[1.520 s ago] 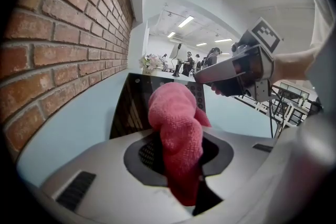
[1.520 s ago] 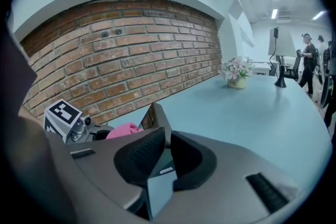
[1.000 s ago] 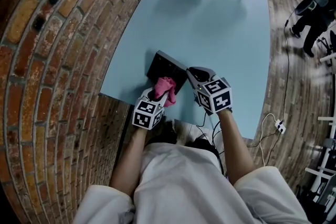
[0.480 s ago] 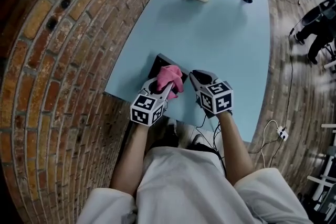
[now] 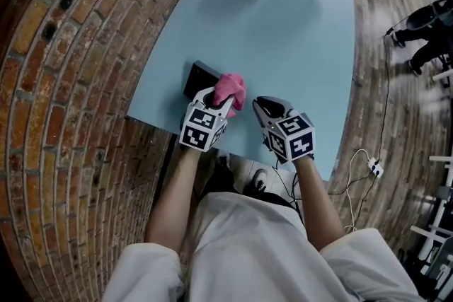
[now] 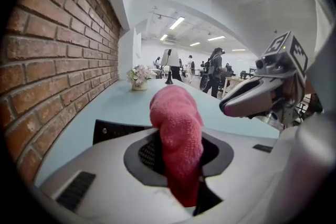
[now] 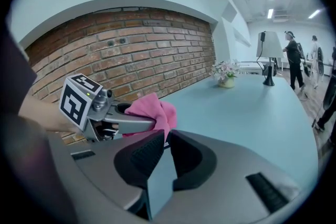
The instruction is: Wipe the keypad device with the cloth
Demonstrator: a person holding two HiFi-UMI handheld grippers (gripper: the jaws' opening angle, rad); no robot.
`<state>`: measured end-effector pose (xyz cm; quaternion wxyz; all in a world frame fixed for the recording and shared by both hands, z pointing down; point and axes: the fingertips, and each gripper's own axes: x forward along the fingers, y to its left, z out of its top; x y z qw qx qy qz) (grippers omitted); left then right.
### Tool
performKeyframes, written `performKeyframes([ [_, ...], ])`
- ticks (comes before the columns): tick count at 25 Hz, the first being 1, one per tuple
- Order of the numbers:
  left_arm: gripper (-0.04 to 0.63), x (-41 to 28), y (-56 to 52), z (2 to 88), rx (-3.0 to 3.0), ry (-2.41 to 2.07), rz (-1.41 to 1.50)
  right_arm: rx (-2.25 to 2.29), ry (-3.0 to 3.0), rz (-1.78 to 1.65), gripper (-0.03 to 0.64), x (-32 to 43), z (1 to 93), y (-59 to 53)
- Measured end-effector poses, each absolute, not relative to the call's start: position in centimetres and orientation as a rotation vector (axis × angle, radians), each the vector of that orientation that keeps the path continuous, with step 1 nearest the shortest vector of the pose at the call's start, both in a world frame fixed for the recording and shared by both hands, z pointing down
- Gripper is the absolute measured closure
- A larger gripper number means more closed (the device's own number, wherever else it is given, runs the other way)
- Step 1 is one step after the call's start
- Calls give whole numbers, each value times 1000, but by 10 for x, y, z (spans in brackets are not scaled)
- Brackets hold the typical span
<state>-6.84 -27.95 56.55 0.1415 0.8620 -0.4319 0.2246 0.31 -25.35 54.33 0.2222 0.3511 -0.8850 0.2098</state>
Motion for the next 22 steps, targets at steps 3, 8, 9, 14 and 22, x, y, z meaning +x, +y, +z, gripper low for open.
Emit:
performKeyframes([
  [3,454,-69,-279,571,2462,-1276,619,964,-2443,586,575,11,542,-249],
  [8,454,-74,-272,579,2415,-1297,586,951,-2454,588,575,18,537,-241],
  [9,454,-75,-271,582,2408,-1299,588,949,-2458,585,575,17,536,-241],
  [14,454,-79,-263,596,2376,-1306,610,928,-2475,562,575,13,528,-242],
  [22,454,-89,-249,631,2290,-1296,647,917,-2473,537,575,12,526,-245],
])
